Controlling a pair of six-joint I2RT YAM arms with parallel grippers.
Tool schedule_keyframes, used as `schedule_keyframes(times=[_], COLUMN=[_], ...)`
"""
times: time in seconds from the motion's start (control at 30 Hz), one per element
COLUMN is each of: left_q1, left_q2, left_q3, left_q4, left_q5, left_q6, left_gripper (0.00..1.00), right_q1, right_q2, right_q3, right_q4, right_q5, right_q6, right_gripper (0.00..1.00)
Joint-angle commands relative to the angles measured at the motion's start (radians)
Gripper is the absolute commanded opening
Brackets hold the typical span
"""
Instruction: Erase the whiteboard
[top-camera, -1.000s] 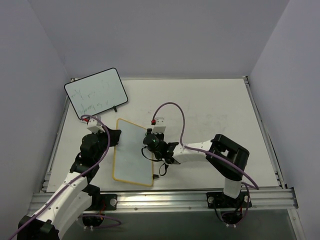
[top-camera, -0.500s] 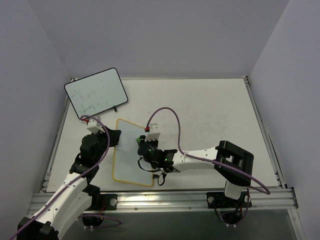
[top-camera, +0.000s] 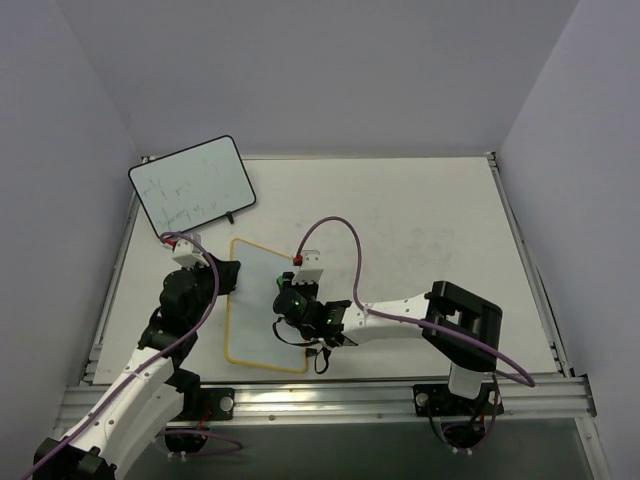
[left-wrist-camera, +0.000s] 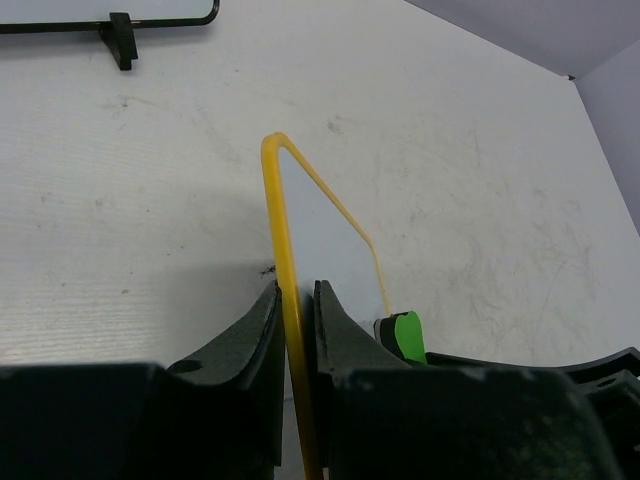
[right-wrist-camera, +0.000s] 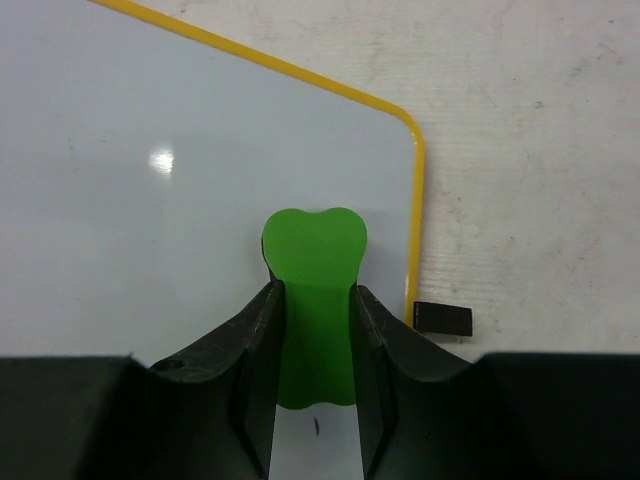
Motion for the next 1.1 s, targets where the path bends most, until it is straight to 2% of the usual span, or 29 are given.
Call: schedule_keyframes(times=[0.0,0.47,0.77,1.07], left_q1=[-0.027,-0.03,-0.033,-0.039], left_q2=[-0.028,-0.021,-0.013,-0.033], left_q3=[0.013,0.012,0.012,0.001], left_q4=[0.098,0.098,0.113,0.131], left_q5=[0.072,0.069,0.069,0.021], left_q6=[0.084,0.087,0.09,0.106], left_gripper=[0.02,0.02,0.02,0.02], right_q1=[0.013,0.002,0.079,0.177], right_q2=[0.08,0.093,-0.01,-0.044], right_q3=[-0.004,-0.017,0.017,0.04], right_q4=[-0.162,-0.183,-0.173,-0.208], right_q5=[-0.013,0.019,-0.037,-0.011], right_q6=[0.054,0.054,-0.016,0.027], right_gripper=[0.0,0.0,0.0,0.0])
